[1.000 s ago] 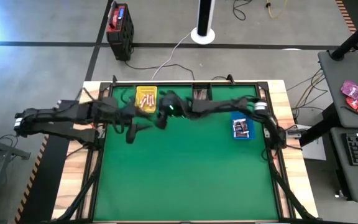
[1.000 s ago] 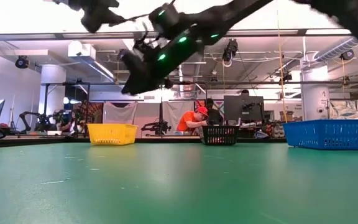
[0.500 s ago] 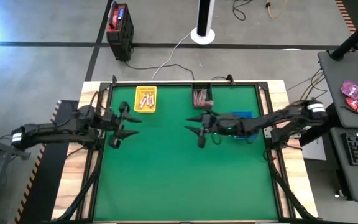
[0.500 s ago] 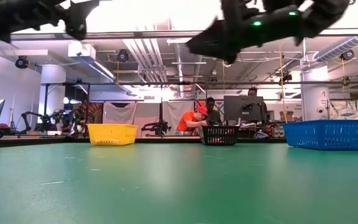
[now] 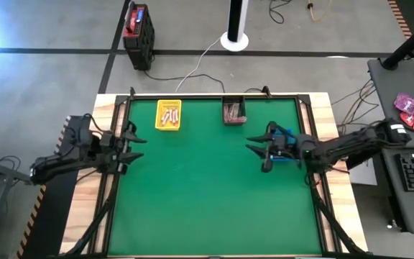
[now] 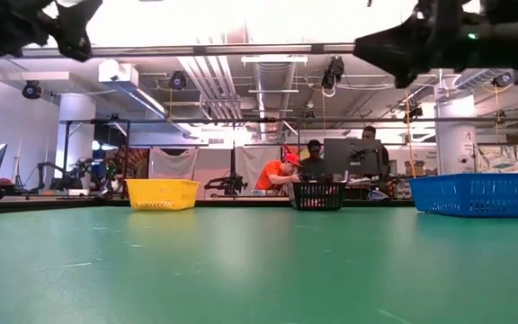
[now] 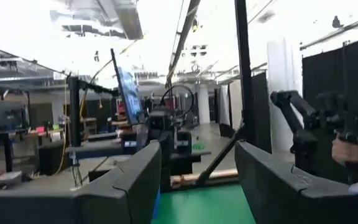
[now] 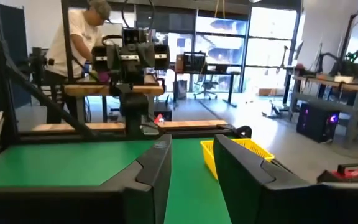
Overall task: Sort candy by brand, put in halloween buckets
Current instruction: Return to Home Position
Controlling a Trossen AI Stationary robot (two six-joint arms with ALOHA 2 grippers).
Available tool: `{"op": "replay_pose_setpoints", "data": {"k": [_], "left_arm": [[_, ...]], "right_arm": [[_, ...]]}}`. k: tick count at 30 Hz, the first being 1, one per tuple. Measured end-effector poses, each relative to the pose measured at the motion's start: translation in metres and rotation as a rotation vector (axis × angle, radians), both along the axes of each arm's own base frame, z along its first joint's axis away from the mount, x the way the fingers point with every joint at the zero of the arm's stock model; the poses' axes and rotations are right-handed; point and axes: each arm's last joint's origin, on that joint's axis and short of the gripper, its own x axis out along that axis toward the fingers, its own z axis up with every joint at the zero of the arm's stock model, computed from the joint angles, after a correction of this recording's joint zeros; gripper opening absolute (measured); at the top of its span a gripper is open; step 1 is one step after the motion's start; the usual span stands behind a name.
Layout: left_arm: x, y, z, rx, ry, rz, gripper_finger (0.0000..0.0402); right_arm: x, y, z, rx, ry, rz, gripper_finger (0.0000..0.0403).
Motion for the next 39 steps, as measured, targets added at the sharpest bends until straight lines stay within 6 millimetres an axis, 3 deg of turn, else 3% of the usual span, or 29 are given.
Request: {"op": "replay_pose_setpoints", "data": {"k": [5, 17, 25, 30, 36, 39], "left_arm": [[0.008, 0.003, -0.017, -0.026, 0.032, 0.055, 0.0189], [0.011, 0.004, -0.034, 0.015, 0.023, 0.054, 0.0189], [0.013, 0.005, -0.039, -0.002, 0.08, 0.087, 0.0189], [0.014, 0.005, -0.038, -0.004, 0.089, 0.087, 0.0189], [0.014, 0.005, -0.038, -0.005, 0.092, 0.087, 0.0189], [0.014, 0.005, -0.038, -0.005, 0.092, 0.087, 0.0189]], "right_arm": [[-0.023, 0.004, -0.004, -0.028, -0.047, 0.0, 0.0099], [-0.061, 0.016, -0.015, -0.09, -0.144, 0.049, 0.0073], [-0.079, 0.023, -0.001, -0.201, -0.251, 0.007, 0.0068], [-0.081, 0.018, -0.001, -0.13, -0.242, -0.098, 0.0066], [-0.078, 0.019, -0.004, 0.103, -0.259, -0.046, 0.0066], [-0.078, 0.019, -0.006, 0.03, -0.227, -0.064, 0.0066]]}}
